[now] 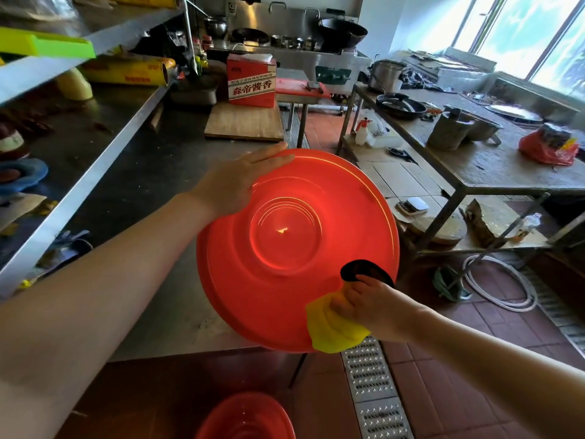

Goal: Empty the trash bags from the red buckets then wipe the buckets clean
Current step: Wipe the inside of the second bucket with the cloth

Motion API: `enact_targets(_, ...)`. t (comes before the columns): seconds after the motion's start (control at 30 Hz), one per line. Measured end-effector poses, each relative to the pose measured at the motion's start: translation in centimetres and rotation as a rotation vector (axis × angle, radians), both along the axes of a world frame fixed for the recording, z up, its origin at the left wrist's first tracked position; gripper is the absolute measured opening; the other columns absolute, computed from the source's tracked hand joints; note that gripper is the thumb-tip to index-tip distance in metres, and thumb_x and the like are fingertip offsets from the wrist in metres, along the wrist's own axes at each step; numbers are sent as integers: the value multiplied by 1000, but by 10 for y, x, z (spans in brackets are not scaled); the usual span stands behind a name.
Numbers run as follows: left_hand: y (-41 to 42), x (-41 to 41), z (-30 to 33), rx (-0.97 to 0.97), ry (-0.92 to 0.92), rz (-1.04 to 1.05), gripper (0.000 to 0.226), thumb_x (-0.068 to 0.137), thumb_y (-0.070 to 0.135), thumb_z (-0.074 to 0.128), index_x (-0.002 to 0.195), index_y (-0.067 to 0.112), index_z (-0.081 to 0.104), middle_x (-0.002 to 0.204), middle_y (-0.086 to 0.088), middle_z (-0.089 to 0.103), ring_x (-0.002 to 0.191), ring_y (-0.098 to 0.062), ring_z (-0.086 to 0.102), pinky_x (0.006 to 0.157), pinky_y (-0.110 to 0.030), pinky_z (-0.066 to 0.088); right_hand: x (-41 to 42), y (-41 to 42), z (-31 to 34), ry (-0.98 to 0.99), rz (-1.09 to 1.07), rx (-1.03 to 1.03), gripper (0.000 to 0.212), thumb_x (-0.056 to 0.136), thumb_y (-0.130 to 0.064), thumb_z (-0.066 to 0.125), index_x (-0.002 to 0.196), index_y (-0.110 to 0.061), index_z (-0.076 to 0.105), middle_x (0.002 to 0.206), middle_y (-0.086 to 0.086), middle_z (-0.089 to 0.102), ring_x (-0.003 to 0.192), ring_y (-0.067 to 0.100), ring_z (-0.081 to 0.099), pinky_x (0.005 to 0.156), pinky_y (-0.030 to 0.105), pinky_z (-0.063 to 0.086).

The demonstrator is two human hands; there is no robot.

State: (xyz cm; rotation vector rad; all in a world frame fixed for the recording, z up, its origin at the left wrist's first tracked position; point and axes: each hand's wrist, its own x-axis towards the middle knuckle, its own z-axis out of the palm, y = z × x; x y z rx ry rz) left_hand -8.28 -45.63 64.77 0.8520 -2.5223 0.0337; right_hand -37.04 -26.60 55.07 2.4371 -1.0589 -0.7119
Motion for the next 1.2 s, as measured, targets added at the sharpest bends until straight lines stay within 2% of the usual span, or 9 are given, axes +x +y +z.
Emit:
enact_targets(0.1, 1, -1, -3, -67, -42, 27, 88, 88, -12, 47, 155, 38, 20, 164, 15, 10, 138, -32, 42, 81, -47, 57, 0, 0, -5, -42, 24, -16, 63, 55, -18, 81, 116, -20, 62, 76, 5, 63, 70, 30, 63, 81, 45, 56)
enact_targets(0.23, 4, 6, -13, 43, 154, 132, 87, 91, -7, 50, 158, 30, 8, 166, 5, 1, 147, -25, 27, 96, -43, 49, 5, -2, -7, -49, -12, 57, 63, 59, -21, 78, 119, -21, 58, 79, 3, 63, 71, 28, 62, 77, 42, 54)
enact_targets(0.37, 10, 21, -38, 213, 169, 242, 85, 94, 13, 58, 158, 27, 4, 163, -3, 16, 148, -23, 24, 115, -46, 33, 8, -9, -3, -151, -132, 77, 68, 69, -26, 70, 134, -21, 49, 95, 4, 66, 81, 28, 64, 76, 41, 53)
enact_targets(0.47, 19, 28, -61, 331, 230, 279, 90, 91, 22, 64, 157, 28, 3, 160, -5, 24, 144, -24, 30, 114, -51, 34, 16, -9, -3, -242, -138, 77, 72, 67, -30, 73, 135, -23, 51, 93, 2, 67, 79, 25, 65, 71, 38, 54)
enact_targets(0.67, 27, 35, -73, 408, 428, 422, 84, 92, 17, 60, 157, 28, 8, 158, -5, 26, 143, -23, 32, 115, -48, 32, 44, -5, -20, -409, 29, -38, 68, 49, -38, 83, 113, -25, 64, 71, -4, 62, 56, 17, 60, 52, 27, 50)
enact_targets(0.83, 19, 46, -49, 276, 360, 404, 74, 94, 10, 49, 155, 35, 16, 157, 0, 32, 139, -22, 40, 108, -52, 41, 76, -3, -35, -592, 6, -85, 56, 69, -45, 58, 121, -22, 55, 77, -3, 64, 63, 19, 62, 56, 29, 52)
enact_targets(0.97, 12, 47, -12, 162, 272, 400, 77, 89, -3, 45, 156, 28, 23, 158, 0, 32, 140, -23, 39, 108, -47, 41, 116, -5, -42, -823, -102, -30, 71, 64, -46, 74, 127, -23, 51, 83, -2, 67, 67, 22, 65, 56, 30, 53)
enact_targets(1.03, 5, 50, 0, 156, 186, 392, 80, 88, -4, 46, 156, 29, 21, 160, 3, 27, 138, -23, 42, 106, -46, 43, 132, -6, -42, -905, -116, -39, 64, 67, -46, 65, 126, -22, 56, 85, -2, 68, 68, 23, 66, 56, 29, 53)
enact_targets(1.2, -8, 61, -1, 109, 62, 349, 81, 93, 2, 52, 157, 31, 11, 160, 2, 24, 103, -28, 63, 79, -39, 52, 142, -10, -25, -957, -229, 107, 79, 69, -63, 38, 139, -26, 48, 114, 1, 67, 96, 29, 65, 78, 40, 55)
